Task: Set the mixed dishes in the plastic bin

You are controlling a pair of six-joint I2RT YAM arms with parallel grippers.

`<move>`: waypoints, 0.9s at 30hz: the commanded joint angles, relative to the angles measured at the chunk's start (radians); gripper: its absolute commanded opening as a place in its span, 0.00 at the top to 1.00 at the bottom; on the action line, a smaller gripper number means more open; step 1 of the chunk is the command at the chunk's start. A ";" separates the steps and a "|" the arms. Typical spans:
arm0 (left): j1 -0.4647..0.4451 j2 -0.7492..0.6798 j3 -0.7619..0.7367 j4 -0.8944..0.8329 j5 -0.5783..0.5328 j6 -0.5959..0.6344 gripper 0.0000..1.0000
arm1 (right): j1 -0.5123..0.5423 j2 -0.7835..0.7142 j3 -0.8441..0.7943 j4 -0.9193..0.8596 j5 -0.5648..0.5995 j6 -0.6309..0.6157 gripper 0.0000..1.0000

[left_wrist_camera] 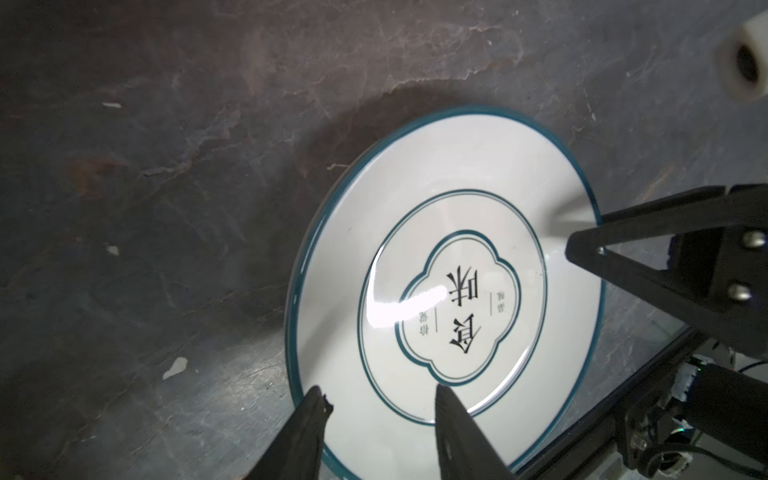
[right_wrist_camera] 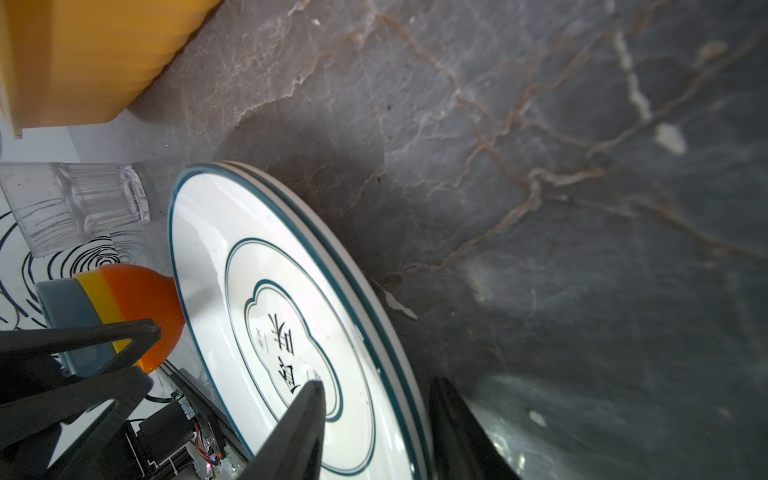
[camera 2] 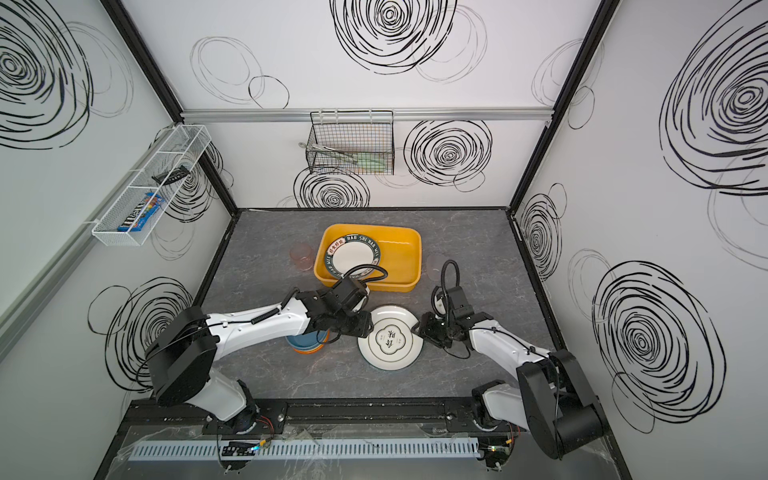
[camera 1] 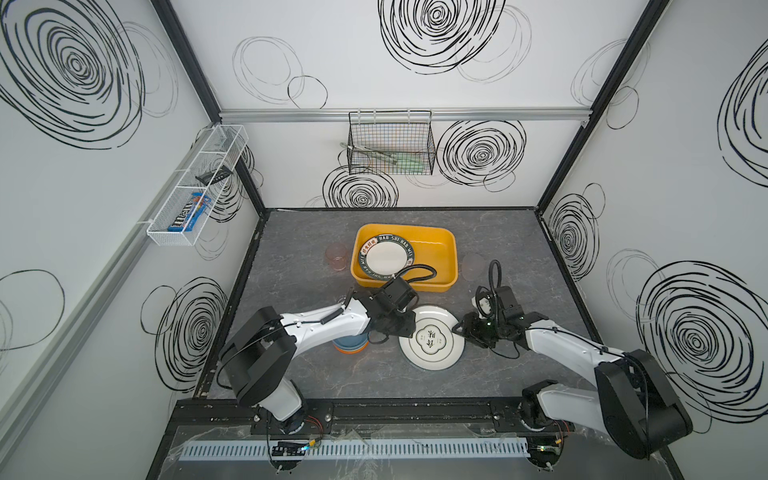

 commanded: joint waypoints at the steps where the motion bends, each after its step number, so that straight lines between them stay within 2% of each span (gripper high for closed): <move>1: 0.010 -0.004 -0.023 -0.008 -0.022 0.001 0.51 | 0.008 -0.007 -0.004 0.021 -0.015 0.013 0.54; 14: 0.007 0.063 -0.025 0.006 -0.008 0.006 0.50 | 0.016 0.001 -0.002 0.025 -0.013 0.018 0.54; 27: -0.004 0.058 -0.017 0.009 -0.012 0.000 0.52 | 0.016 -0.001 -0.010 0.031 -0.015 0.018 0.55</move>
